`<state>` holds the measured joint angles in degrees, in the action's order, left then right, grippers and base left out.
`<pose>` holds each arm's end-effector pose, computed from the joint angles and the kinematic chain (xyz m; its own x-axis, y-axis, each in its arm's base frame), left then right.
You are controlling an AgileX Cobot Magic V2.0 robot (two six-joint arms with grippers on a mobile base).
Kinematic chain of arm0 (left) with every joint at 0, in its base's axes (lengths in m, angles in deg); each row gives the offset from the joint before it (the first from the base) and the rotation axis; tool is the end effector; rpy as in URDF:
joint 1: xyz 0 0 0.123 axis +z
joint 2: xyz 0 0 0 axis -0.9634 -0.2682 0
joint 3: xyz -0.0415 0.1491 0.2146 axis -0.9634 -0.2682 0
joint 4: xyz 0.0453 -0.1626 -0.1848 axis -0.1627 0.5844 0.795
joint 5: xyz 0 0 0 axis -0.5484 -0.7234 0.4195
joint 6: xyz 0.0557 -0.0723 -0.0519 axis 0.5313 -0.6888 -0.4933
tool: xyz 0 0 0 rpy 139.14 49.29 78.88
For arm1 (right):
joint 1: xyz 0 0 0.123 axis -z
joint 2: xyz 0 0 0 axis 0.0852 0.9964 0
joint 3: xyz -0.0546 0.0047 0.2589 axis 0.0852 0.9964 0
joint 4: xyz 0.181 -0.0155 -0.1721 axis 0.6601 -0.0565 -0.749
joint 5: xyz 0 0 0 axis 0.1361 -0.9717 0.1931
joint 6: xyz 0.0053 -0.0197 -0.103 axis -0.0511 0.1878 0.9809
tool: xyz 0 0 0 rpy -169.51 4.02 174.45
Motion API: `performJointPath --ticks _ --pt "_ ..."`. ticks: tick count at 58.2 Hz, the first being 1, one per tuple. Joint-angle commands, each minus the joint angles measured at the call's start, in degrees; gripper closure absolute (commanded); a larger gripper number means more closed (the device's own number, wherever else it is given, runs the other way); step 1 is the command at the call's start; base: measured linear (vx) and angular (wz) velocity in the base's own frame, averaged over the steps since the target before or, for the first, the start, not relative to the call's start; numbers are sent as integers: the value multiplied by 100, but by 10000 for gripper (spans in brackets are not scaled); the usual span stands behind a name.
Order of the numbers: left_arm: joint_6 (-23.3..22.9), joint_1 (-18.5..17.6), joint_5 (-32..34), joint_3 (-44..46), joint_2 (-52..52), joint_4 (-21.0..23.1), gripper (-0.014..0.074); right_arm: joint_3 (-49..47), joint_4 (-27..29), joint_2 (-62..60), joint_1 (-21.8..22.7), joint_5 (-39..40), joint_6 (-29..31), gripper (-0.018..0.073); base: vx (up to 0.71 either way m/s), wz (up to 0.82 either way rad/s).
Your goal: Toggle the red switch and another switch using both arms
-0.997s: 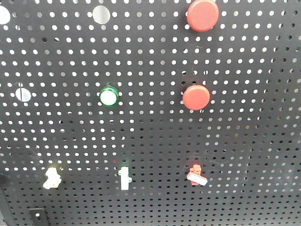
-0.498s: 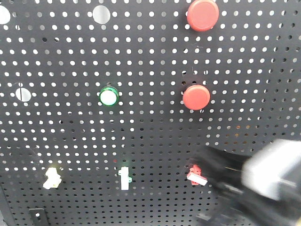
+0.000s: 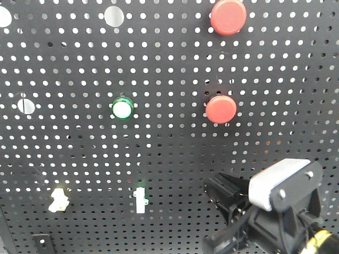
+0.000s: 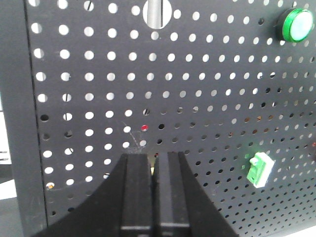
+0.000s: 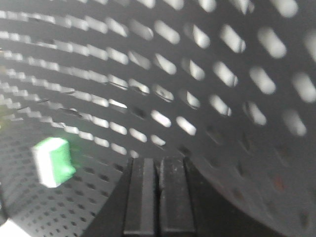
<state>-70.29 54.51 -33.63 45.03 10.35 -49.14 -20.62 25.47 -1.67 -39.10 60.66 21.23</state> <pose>0.1527 -0.0543 0.3352 -0.0823 -0.0947 -0.9921 0.3251 0.9385 -0.1166 0.2311 0.1502 0.2814 -0.0729 -0.0344 -0.9967 -0.5151 0.8571 0.0081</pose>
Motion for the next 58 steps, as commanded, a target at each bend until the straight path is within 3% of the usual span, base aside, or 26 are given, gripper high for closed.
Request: performJointPath --ticks 1,12,37,58 --pt "-2 -30 506 183 -2 18 594 -204 193 40 -3 317 71 566 0 0" --pt "-2 -30 506 183 -2 18 594 -204 -163 109 -8 -492 46 566 0 0" --pt "8 -25 541 183 -2 18 594 -197 -132 90 -8 -1441 52 566 0 0" --pt "1 -25 497 183 -2 18 594 -197 -136 -834 -43 -977 51 566 0 0"
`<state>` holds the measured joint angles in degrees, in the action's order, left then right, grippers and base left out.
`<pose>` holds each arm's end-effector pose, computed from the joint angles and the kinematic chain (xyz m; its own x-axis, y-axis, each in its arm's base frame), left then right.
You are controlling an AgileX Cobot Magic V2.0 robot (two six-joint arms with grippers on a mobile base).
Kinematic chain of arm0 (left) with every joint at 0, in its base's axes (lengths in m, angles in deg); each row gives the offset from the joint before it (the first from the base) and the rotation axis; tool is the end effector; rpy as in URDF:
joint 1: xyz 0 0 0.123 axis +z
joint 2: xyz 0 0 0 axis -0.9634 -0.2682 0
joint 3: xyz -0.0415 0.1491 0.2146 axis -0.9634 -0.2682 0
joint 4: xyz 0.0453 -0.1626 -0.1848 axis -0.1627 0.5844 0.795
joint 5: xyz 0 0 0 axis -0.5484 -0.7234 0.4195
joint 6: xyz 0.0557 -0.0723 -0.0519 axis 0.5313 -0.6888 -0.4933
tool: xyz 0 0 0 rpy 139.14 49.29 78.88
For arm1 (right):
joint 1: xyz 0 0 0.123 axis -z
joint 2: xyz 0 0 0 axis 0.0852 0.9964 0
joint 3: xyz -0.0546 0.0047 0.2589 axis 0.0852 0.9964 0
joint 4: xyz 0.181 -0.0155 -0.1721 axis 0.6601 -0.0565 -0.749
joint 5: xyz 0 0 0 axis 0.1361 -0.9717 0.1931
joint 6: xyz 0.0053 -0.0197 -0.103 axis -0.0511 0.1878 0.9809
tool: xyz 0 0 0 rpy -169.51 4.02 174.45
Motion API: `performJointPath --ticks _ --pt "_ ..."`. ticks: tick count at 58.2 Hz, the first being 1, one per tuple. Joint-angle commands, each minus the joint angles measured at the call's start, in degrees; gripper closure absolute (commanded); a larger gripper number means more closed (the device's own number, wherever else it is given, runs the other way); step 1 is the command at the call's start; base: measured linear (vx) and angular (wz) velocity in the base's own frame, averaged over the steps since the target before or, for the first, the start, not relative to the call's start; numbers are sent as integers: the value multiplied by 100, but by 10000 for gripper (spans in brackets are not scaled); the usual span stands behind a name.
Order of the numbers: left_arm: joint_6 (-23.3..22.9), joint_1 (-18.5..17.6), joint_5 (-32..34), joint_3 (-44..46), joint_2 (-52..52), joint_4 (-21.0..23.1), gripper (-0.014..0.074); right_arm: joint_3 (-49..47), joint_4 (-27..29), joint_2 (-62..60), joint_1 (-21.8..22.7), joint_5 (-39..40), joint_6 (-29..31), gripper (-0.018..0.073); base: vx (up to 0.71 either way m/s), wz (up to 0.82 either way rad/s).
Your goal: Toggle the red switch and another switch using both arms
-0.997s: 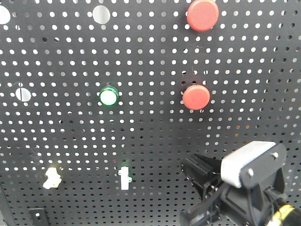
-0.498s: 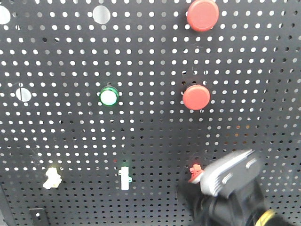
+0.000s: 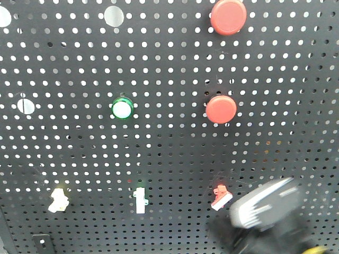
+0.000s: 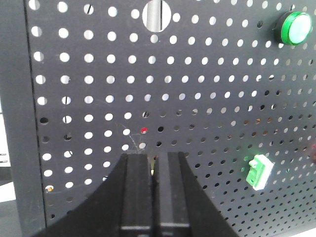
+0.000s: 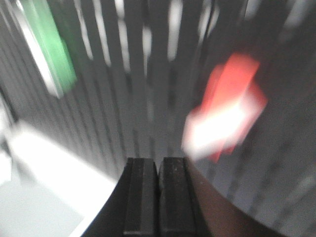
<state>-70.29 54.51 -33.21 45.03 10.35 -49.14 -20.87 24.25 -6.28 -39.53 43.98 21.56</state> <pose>0.1527 -0.0544 0.3360 -0.0755 -0.0971 -0.9924 0.3265 0.9380 -0.1166 0.2131 0.1458 0.2747 -0.2277 -0.1628 -0.9600 -0.5604 0.8282 -0.0075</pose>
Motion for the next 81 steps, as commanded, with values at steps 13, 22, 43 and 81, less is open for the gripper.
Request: performJointPath --ticks 13,22,43,81 --pt "-4 -25 445 183 -2 18 594 -172 -13 -718 0 764 24 566 0 0" --pt "-4 -25 445 183 -2 18 594 -172 -8 -705 0 636 24 566 0 0" --pt "-4 15 444 7 56 69 594 -172 -8 -698 0 612 24 566 0 0" --pt "1152 1589 465 -3583 3779 368 594 -172 4 -698 0 618 24 566 0 0"
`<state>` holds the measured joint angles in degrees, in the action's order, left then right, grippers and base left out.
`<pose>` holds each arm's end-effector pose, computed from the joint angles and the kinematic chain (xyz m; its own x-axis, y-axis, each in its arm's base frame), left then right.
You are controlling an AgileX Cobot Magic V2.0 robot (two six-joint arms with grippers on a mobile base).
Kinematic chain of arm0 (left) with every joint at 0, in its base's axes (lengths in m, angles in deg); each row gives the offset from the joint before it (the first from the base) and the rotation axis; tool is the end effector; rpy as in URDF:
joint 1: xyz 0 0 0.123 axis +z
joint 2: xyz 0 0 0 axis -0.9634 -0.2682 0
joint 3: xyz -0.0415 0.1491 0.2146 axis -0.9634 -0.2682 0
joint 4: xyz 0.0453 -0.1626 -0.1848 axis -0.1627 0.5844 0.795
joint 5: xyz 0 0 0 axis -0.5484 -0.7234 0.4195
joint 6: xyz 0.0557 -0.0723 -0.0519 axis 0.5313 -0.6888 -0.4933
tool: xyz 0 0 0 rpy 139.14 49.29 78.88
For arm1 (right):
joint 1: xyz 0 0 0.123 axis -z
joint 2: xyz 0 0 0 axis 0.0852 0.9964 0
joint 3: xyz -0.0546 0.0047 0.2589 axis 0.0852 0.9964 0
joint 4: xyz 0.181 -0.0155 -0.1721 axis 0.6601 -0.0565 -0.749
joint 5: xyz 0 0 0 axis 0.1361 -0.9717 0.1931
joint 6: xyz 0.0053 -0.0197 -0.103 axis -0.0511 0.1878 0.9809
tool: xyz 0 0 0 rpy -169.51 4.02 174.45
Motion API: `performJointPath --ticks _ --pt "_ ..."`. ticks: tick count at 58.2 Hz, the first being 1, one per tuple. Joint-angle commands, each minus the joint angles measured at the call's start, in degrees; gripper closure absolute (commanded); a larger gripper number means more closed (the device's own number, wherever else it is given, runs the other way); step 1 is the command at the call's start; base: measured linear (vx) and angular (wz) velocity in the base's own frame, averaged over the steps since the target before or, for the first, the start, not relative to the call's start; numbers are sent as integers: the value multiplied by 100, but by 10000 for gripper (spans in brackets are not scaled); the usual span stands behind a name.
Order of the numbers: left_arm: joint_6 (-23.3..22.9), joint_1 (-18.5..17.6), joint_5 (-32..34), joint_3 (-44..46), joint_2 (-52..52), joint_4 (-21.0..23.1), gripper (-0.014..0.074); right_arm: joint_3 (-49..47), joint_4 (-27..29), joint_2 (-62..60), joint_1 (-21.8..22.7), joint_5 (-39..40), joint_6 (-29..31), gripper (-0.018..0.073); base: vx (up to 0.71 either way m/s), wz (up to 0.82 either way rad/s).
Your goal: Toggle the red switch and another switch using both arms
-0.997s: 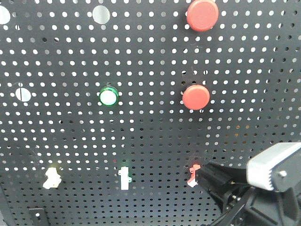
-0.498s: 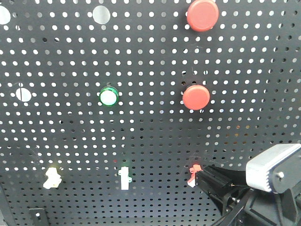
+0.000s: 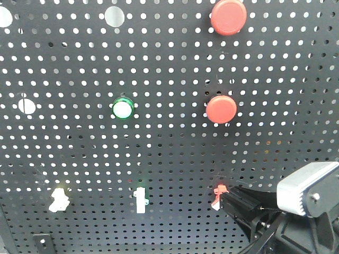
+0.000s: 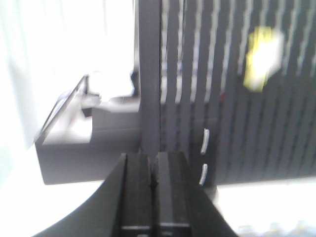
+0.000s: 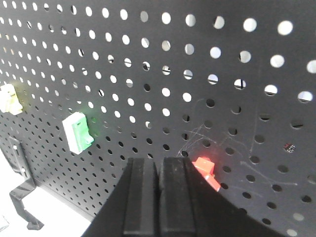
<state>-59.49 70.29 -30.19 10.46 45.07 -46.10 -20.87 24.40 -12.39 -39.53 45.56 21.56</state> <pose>0.0914 -0.0064 0.2011 0.0171 0.0173 -0.9997 0.0706 0.9973 0.0184 0.1992 0.1357 0.3041 -0.1214 -0.0866 -0.9888 -0.5562 0.8310 -0.0045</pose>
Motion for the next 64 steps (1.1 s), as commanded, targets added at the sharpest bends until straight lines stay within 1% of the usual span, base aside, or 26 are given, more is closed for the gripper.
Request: performJointPath --ticks 1,10,42,47,51,57,62,64 --pt "72 23 59 -117 272 52 594 -172 -13 -87 0 469 24 566 0 0" --pt "73 184 -31 -128 194 59 594 -172 -13 -87 0 464 24 566 0 0" --pt "78 179 -33 -123 186 59 594 -172 -13 -87 0 441 24 566 0 0" --pt "78 179 -33 -123 186 59 594 -156 -13 -98 30 554 123 566 0 0" --pt "78 179 -33 -123 186 59 594 6 -13 -350 120 729 246 566 0 0" --pt "78 179 -33 -123 186 59 594 369 -13 -999 264 858 259 566 0 0" --pt "78 179 -33 -123 186 59 594 828 -13 -1664 606 928 259 566 0 0" --pt "78 179 -33 -123 186 59 594 1057 -31 -1975 805 952 254 566 0 0"
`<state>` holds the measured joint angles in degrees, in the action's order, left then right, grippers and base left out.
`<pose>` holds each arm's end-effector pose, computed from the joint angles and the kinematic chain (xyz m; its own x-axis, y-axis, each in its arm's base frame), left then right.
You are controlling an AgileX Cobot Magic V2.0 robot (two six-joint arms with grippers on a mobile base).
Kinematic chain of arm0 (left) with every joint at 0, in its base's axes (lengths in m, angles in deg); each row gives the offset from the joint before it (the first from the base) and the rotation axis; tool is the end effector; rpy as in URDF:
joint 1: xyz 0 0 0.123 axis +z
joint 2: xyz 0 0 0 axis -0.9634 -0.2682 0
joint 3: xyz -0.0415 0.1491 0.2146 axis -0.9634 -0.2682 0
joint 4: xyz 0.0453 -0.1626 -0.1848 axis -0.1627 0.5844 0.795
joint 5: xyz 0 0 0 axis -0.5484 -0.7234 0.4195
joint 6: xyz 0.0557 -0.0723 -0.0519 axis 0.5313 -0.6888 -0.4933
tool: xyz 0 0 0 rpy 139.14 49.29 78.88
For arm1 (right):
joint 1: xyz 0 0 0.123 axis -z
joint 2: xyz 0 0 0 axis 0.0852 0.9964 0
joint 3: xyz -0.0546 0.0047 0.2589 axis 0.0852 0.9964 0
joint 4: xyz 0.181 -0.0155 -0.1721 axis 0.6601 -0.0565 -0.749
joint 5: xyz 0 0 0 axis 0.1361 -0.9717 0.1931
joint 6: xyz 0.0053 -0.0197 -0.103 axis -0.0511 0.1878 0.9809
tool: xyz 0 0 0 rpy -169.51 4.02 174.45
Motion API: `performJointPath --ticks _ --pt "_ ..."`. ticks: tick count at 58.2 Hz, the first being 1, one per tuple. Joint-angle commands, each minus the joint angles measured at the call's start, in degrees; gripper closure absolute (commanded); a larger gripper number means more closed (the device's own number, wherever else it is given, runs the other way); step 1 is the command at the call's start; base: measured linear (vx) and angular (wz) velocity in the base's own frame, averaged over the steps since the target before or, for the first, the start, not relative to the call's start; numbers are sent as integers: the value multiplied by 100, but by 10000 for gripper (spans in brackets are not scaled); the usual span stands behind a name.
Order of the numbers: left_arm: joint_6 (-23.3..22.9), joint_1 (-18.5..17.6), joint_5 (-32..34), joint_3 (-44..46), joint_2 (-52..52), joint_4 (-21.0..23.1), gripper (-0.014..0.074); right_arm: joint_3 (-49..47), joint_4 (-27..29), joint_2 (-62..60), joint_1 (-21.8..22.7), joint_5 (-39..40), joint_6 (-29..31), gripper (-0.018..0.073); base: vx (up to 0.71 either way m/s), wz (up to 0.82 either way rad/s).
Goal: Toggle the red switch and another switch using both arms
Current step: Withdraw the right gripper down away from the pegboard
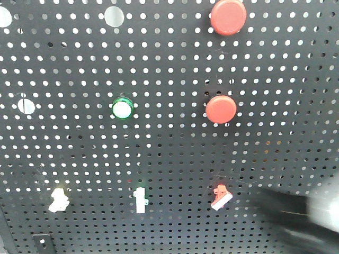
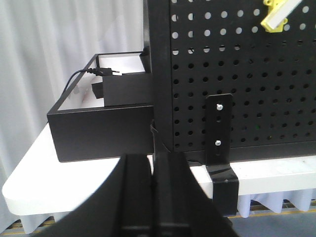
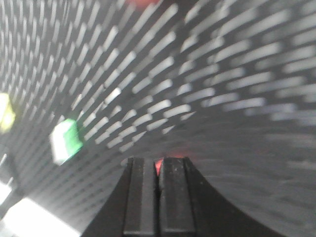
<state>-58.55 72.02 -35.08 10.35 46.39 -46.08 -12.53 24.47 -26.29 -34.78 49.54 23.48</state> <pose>0.0898 -0.0032 0.1935 -0.0470 0.0363 -0.9982 0.0389 0.9986 0.0344 0.1665 0.0928 0.3123 0.0312 -0.0235 -0.9992 -0.4763 0.8786 -0.0355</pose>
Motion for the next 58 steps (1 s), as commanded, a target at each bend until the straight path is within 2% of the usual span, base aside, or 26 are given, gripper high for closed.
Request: performJointPath --ticks 1,9,16,29,33,51,58 --pt "-16 6 456 -111 54 58 594 317 -57 -706 416 553 62 566 0 0" --pt "-11 6 456 -111 54 58 594 1237 -571 -1868 1381 473 49 566 0 0" --pt "-11 6 456 -111 54 58 594 1962 -900 -2685 2013 201 -45 566 0 0" --pt "-11 6 456 -111 54 58 594 3122 -922 -4164 2812 -97 -281 566 0 0" --pt "-11 6 462 -111 44 58 594 3062 -974 -4527 2999 -937 -303 566 0 0" --pt "-11 6 346 -111 50 58 594 3080 -994 -4474 2996 -1257 -607 566 0 0" --pt "-11 6 346 -111 50 58 594 3080 -989 -4474 2996 -1636 -607 566 0 0"
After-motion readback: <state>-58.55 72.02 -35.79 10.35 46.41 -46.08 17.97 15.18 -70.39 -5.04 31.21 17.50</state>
